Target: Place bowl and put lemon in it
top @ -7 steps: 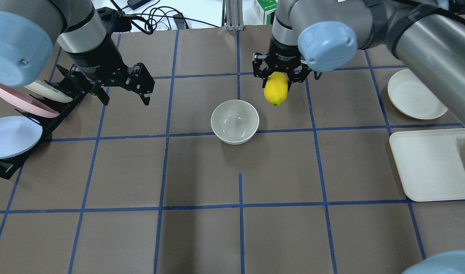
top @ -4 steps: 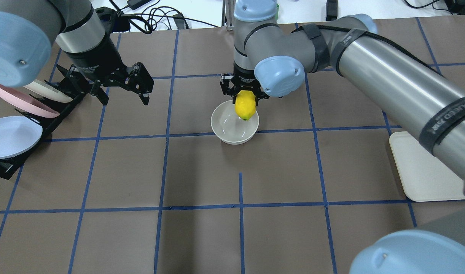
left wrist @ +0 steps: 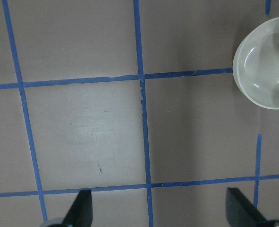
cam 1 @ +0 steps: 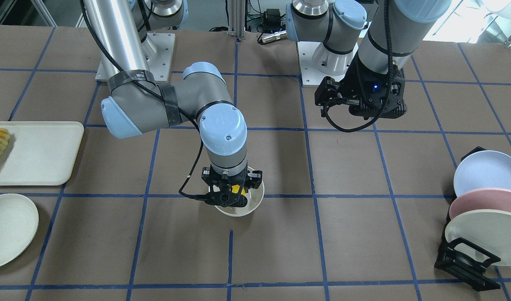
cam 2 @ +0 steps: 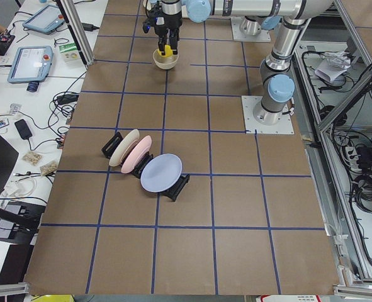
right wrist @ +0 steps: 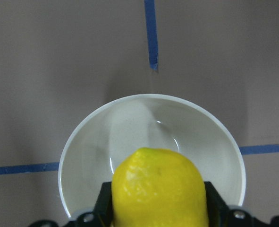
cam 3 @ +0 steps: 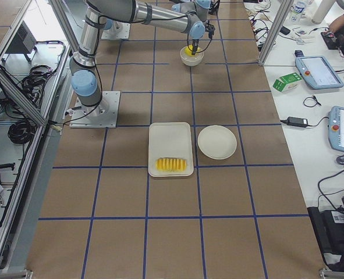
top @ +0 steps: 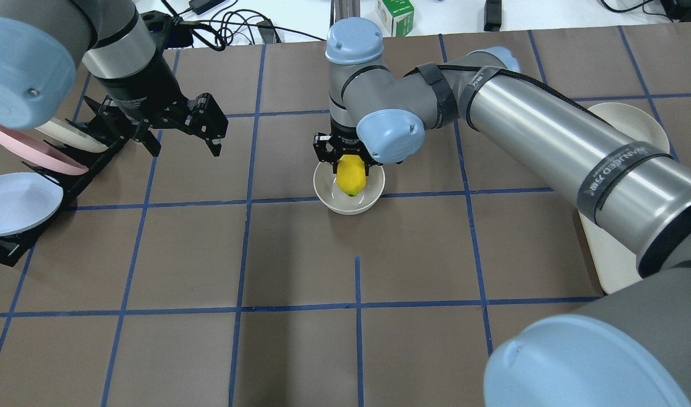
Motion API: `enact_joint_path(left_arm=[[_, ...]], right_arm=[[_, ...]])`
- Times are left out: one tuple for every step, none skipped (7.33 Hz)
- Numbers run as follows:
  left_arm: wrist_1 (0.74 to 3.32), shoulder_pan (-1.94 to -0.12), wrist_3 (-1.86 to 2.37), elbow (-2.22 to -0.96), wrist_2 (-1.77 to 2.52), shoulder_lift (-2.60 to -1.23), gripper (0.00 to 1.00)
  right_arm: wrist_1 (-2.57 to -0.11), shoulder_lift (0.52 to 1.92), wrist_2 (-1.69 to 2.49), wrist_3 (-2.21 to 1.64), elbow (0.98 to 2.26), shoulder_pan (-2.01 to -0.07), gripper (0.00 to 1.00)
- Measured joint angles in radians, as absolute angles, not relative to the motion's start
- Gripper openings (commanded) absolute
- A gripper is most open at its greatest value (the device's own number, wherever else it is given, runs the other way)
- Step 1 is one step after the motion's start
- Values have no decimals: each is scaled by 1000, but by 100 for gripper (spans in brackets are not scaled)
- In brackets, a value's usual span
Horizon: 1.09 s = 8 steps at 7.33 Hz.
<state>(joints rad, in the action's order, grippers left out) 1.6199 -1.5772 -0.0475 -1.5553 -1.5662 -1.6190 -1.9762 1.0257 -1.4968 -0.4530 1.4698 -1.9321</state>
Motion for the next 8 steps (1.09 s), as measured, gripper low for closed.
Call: enact_joint_path(left_arm=[[1620,-1577,-48,-1555,-1566,-1619,100],[1620,-1577,-48,-1555,-1566,-1619,100],[1620,-1577,-48,-1554,-1566,-1618,100],[1620,-1576,-47,-1554,-1567,-1618,100],[1619,-1576,-47,-1554,-1567,-1618,100],[1619,-1576,-47,-1553,-1568,-1617,100],[1618,-1575,-46,-1553,-1567,-1617,100],[1618,-1576,-46,-1553,-1567,-1617,100]], right_arm=[[-1981,1008,-1496,-454,1470,-1932,16],[-1988,997,-1496,-452,1471,-1933,36],[-1993,987,-1497,-447,1471,-1933,63],[-1999,979,-1497,-445,1471,-1933,97],[-2004,975,-1497,-447,1472,-1933,100],[-2006,974,-1498,-450,1473,-1933,100],[-2003,984,-1498,-453,1473,-1933,100],[-1991,1009,-1499,-453,1473,-1933,100]])
